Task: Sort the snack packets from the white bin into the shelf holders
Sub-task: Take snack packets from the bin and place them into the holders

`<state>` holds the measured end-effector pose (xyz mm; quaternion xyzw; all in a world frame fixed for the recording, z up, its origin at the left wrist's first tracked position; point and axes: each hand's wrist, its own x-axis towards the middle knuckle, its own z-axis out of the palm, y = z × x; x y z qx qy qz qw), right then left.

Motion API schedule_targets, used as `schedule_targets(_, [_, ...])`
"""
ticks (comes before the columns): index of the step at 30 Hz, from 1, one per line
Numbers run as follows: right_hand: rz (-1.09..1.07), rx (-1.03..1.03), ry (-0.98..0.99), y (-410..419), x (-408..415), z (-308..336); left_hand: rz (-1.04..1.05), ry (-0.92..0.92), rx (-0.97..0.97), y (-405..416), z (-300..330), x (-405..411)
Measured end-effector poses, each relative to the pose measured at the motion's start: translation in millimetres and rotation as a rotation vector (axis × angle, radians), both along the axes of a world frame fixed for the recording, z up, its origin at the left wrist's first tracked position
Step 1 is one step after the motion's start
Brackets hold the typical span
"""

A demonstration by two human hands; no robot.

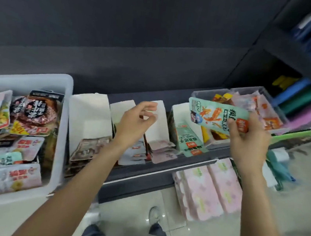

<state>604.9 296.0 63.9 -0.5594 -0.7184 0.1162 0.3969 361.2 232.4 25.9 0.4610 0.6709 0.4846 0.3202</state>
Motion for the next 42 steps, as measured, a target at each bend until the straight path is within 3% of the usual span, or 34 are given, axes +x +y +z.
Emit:
schedule_targets(3, [0.111,0.095,-0.198,28,22,-1,0.048,0.208,-0.047,23,-12,25])
schedule_targets(7, [0.405,0.149,-0.304,54,21,-12,0.032,0.654,-0.153,47,-30,41])
schedule_targets(12, [0.645,0.259,-0.602,73,-10,-39,0.033,0.827,-0.296,67,-35,56])
schedule_targets(17, [0.738,0.201,-0.957,66,-16,-64,0.003,0.874,-0.339,72,-42,65])
schedule_targets(19, [0.805,0.163,-0.920,65,-8,-65,0.012,0.865,-0.319,72,-39,65])
schedule_targets(22, [0.758,0.131,-0.632,66,4,-47,0.034,0.766,-0.258,64,-24,65])
schedule_targets(25, [0.693,-0.046,-0.373,62,5,-22,0.096,0.455,-0.178,35,3,71])
schedule_targets(26, [0.679,-0.150,-0.349,60,1,-18,0.115,0.334,-0.156,23,11,73])
schedule_targets(28, [0.656,-0.296,-0.398,53,-15,-18,0.159,0.264,-0.095,-5,21,72])
schedule_targets(32, [0.820,-0.371,-0.433,22,-64,-15,0.291,0.766,0.026,-63,28,41])
schedule_targets(34, [0.936,-0.334,-0.422,5,-94,-11,0.333,0.888,0.053,-89,28,16])
schedule_targets(37, [1.119,-0.292,-0.420,-21,-147,-6,0.419,0.878,0.020,-130,25,-28])
schedule_targets(42, [1.351,-0.205,-0.444,-52,-245,-7,0.526,0.776,-0.209,-180,-9,-127])
